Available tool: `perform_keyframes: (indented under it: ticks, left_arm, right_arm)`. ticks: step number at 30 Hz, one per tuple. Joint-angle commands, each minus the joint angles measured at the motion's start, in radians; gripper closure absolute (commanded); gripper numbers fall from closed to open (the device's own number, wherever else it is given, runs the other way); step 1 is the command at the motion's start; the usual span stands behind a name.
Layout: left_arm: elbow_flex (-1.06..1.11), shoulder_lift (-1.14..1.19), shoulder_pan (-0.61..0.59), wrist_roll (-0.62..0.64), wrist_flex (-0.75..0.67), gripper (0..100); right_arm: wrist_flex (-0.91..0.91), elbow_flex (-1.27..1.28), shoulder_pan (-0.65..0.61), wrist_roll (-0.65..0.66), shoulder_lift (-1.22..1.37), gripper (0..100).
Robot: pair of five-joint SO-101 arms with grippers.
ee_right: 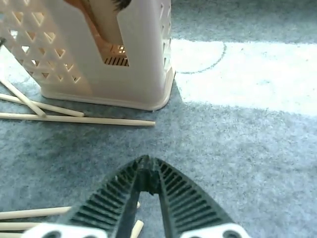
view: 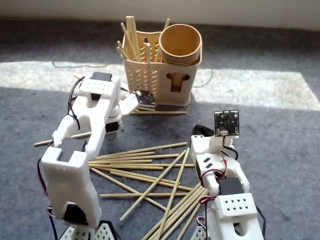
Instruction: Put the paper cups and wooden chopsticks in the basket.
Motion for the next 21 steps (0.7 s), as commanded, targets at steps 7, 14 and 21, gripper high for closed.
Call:
perform_keyframes:
  ticks: [7, 14, 21]
  left_arm:
    - [-0.008, -0.191, 0.001, 0.008, 0.051, 99]
    - [-0.008, -0.133, -0.041, 0.011, -0.054, 95]
    - [-0.010, -0.041, -0.085, 0.092, -0.204, 89]
  right_arm:
    - [-0.035, -0.002, 0.004, 0.012, -0.010, 98.8]
    - [-0.035, -0.002, 0.004, 0.075, -0.010, 98.8]
    - [-0.035, -0.002, 0.004, 0.086, -0.010, 98.8]
